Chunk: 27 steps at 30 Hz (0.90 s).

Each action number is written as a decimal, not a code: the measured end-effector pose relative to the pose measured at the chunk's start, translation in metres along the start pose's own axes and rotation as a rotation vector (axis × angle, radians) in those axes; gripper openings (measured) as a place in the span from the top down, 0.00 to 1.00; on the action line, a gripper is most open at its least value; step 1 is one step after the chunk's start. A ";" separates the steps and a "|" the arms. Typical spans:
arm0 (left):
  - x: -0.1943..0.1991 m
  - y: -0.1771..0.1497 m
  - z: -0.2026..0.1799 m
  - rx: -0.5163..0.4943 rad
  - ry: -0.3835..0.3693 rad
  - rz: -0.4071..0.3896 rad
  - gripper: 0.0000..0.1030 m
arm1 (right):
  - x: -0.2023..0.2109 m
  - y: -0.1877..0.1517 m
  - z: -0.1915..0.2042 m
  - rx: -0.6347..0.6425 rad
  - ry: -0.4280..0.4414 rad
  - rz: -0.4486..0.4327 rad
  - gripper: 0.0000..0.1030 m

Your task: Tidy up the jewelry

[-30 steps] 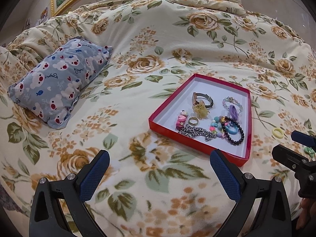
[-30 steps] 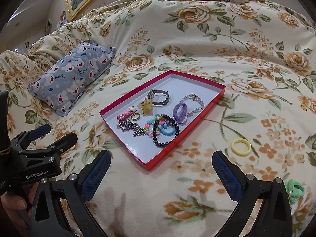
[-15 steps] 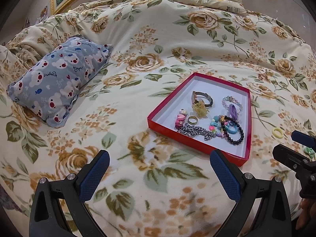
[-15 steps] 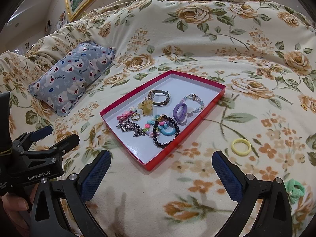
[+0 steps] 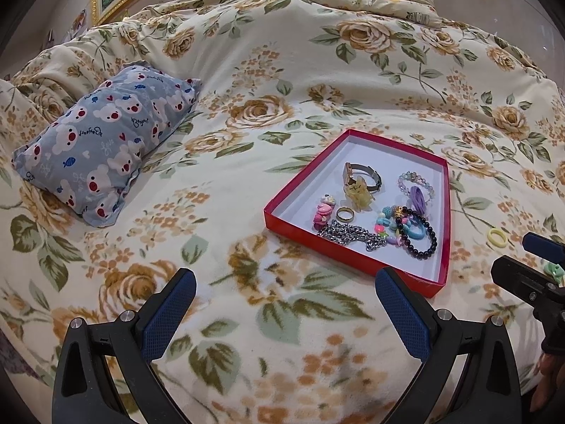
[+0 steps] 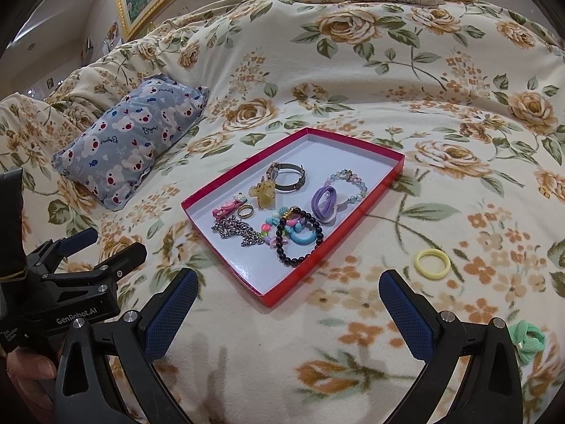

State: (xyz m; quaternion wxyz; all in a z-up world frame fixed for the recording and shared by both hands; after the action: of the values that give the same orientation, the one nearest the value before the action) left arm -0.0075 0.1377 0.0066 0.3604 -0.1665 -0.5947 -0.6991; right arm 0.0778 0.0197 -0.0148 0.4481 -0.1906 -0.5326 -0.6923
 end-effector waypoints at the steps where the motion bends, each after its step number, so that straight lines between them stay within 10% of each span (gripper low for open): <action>1: 0.000 0.000 0.000 0.001 0.001 0.001 0.01 | 0.000 0.000 0.000 0.000 -0.001 -0.001 0.00; 27: 0.001 -0.001 -0.003 0.006 -0.008 -0.001 0.01 | 0.002 0.001 0.003 0.001 0.001 -0.002 0.00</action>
State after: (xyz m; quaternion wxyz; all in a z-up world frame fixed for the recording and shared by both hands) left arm -0.0086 0.1350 0.0055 0.3581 -0.1681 -0.5984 -0.6967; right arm 0.0767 0.0217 -0.0115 0.4478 -0.1896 -0.5331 -0.6923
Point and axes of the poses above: each gripper's, at about its wrist camera, not at the fingertips, and x roughly against the way its jaws point, z to its left, y to its top, the point moved 7 cm from there along -x, roughly the way its jaws point, and after that the axes turned 12 degrees about -x, right-handed, at the moved point
